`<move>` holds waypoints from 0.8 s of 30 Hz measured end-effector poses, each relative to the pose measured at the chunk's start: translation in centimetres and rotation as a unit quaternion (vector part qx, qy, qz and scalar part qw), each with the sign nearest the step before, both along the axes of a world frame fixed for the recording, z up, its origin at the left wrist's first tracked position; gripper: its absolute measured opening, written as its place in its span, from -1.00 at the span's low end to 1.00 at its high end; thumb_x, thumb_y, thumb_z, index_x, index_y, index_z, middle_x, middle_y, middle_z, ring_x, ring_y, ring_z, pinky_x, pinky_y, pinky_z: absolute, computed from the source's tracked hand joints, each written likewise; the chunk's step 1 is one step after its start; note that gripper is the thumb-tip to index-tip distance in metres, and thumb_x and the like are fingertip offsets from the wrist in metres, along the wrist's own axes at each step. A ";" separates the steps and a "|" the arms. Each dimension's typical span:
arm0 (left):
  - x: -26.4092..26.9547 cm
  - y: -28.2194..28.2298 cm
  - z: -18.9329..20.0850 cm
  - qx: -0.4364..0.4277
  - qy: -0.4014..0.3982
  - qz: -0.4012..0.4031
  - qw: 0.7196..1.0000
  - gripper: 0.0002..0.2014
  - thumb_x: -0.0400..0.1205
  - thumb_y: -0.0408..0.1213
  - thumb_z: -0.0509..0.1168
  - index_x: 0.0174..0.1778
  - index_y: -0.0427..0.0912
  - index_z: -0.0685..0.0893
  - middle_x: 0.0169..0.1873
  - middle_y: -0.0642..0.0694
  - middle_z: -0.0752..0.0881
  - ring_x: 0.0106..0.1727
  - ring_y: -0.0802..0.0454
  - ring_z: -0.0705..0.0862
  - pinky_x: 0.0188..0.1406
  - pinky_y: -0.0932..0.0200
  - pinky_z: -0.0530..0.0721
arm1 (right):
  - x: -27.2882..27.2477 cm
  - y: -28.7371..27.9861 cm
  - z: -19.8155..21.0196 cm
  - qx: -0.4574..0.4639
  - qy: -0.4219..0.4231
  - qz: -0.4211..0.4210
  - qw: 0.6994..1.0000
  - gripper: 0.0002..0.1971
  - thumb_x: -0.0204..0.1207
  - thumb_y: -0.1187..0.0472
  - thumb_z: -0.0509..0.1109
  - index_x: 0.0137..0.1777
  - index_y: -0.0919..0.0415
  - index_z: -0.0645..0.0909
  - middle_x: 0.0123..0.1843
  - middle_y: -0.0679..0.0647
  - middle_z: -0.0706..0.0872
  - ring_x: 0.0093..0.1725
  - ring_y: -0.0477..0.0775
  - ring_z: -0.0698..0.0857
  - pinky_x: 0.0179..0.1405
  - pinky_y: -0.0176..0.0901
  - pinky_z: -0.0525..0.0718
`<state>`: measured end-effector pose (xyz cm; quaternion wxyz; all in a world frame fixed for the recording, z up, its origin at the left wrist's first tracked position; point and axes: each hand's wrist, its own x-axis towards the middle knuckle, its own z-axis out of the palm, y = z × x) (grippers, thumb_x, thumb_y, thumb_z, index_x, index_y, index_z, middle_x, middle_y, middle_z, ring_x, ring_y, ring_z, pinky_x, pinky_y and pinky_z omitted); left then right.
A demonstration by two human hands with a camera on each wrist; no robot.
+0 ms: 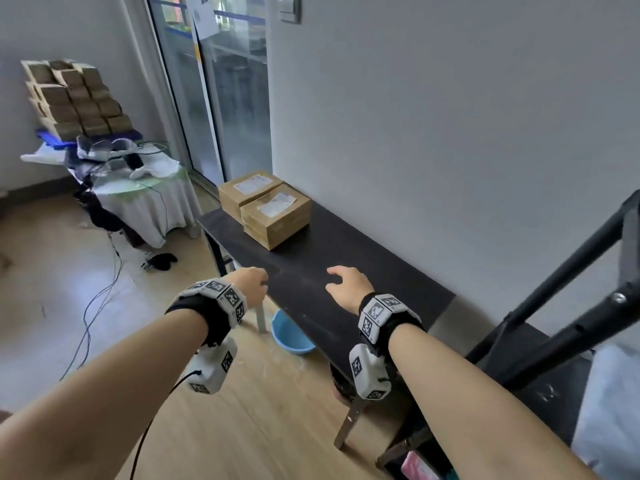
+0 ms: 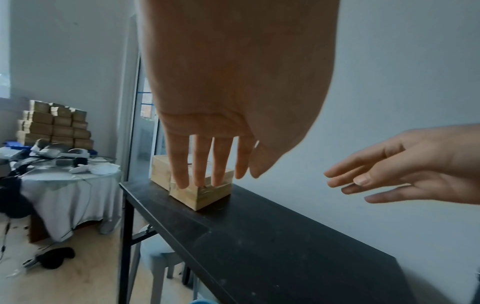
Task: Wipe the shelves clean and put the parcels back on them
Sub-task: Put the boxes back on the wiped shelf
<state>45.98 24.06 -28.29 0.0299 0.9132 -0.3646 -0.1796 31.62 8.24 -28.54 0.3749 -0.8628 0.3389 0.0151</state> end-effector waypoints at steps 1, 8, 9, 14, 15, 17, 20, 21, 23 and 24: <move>1.5 -0.1 -0.4 0.004 0.007 0.006 1.000 -0.64 0.70 -0.23 0.05 0.39 -0.12 0.54 0.32 -0.13 0.61 0.29 -0.12 0.60 0.25 0.09 0.58 | 1.5 -0.4 -0.5 0.011 0.000 -0.002 1.000 -0.53 0.59 0.17 0.27 0.52 0.05 0.46 0.45 0.10 0.57 0.42 0.13 0.55 0.36 -0.10 0.50; 13.7 -1.4 -3.5 -0.026 0.042 0.059 0.997 -0.60 0.72 -0.21 0.07 0.49 -0.13 0.44 0.41 -0.14 0.54 0.42 -0.11 0.52 0.37 0.08 0.48 | 12.9 -1.5 -4.4 0.070 -0.005 -0.024 0.997 -0.52 0.57 0.19 0.29 0.52 0.08 0.45 0.47 0.12 0.56 0.45 0.13 0.52 0.42 -0.09 0.48; 15.6 -1.8 -3.8 -0.029 0.047 0.060 0.997 -0.59 0.71 -0.21 0.08 0.50 -0.14 0.42 0.41 -0.15 0.54 0.41 -0.11 0.52 0.37 0.08 0.49 | 14.5 -1.6 -5.0 0.079 -0.007 -0.033 0.996 -0.50 0.57 0.20 0.30 0.53 0.08 0.43 0.49 0.12 0.54 0.46 0.13 0.51 0.44 -0.07 0.48; 24.8 -4.7 -5.8 -0.056 0.103 0.045 0.992 -0.55 0.70 -0.22 0.13 0.54 -0.16 0.37 0.42 -0.19 0.53 0.43 -0.13 0.52 0.41 0.06 0.48 | 22.3 -2.7 -7.1 0.117 -0.023 -0.114 0.986 -0.44 0.60 0.23 0.29 0.60 0.12 0.31 0.55 0.11 0.46 0.51 0.12 0.46 0.51 0.02 0.42; 26.3 -5.2 -6.0 -0.058 0.113 0.041 0.991 -0.55 0.70 -0.22 0.14 0.55 -0.16 0.36 0.44 -0.19 0.52 0.44 -0.13 0.51 0.42 0.06 0.47 | 23.7 -2.8 -7.5 0.130 -0.028 -0.138 0.981 -0.43 0.60 0.23 0.30 0.61 0.12 0.29 0.55 0.12 0.45 0.51 0.12 0.46 0.52 0.02 0.41; 29.3 -6.6 -6.5 -0.062 0.135 0.036 0.988 -0.54 0.71 -0.23 0.14 0.55 -0.16 0.34 0.45 -0.20 0.50 0.45 -0.14 0.49 0.42 0.06 0.47 | 26.2 -3.0 -8.1 0.159 -0.040 -0.188 0.968 -0.41 0.61 0.22 0.31 0.63 0.13 0.24 0.57 0.14 0.42 0.52 0.11 0.45 0.53 0.02 0.40; 33.1 -8.6 -7.5 -0.068 0.170 0.035 0.983 -0.54 0.71 -0.21 0.16 0.54 -0.16 0.34 0.42 -0.21 0.51 0.42 -0.16 0.51 0.36 0.07 0.47 | 29.3 -3.1 -9.4 0.199 -0.056 -0.255 0.945 -0.38 0.62 0.21 0.32 0.65 0.13 0.18 0.59 0.17 0.38 0.52 0.12 0.44 0.52 -0.02 0.39; 34.2 -9.3 -7.9 -0.073 0.186 0.043 0.979 -0.54 0.70 -0.20 0.17 0.54 -0.15 0.34 0.41 -0.19 0.52 0.41 -0.15 0.52 0.34 0.07 0.48 | 30.2 -3.1 -9.7 0.208 -0.061 -0.271 0.938 -0.37 0.63 0.20 0.32 0.65 0.13 0.17 0.59 0.19 0.36 0.52 0.13 0.44 0.51 -0.02 0.40; 35.9 -10.3 -9.1 -0.080 0.222 0.059 0.970 -0.52 0.69 -0.18 0.19 0.54 -0.14 0.34 0.40 -0.17 0.52 0.40 -0.13 0.51 0.31 0.07 0.48 | 31.9 -3.2 -10.3 0.221 -0.071 -0.295 0.927 -0.35 0.62 0.19 0.34 0.66 0.15 0.15 0.61 0.21 0.34 0.54 0.15 0.43 0.51 -0.03 0.38; 36.6 -10.8 -9.8 -0.081 0.236 0.063 0.966 -0.52 0.69 -0.18 0.20 0.54 -0.13 0.33 0.39 -0.15 0.52 0.39 -0.12 0.52 0.30 0.07 0.49 | 32.7 -3.4 -10.6 0.225 -0.078 -0.307 0.921 -0.34 0.62 0.18 0.34 0.66 0.15 0.15 0.61 0.20 0.33 0.55 0.15 0.40 0.51 -0.03 0.37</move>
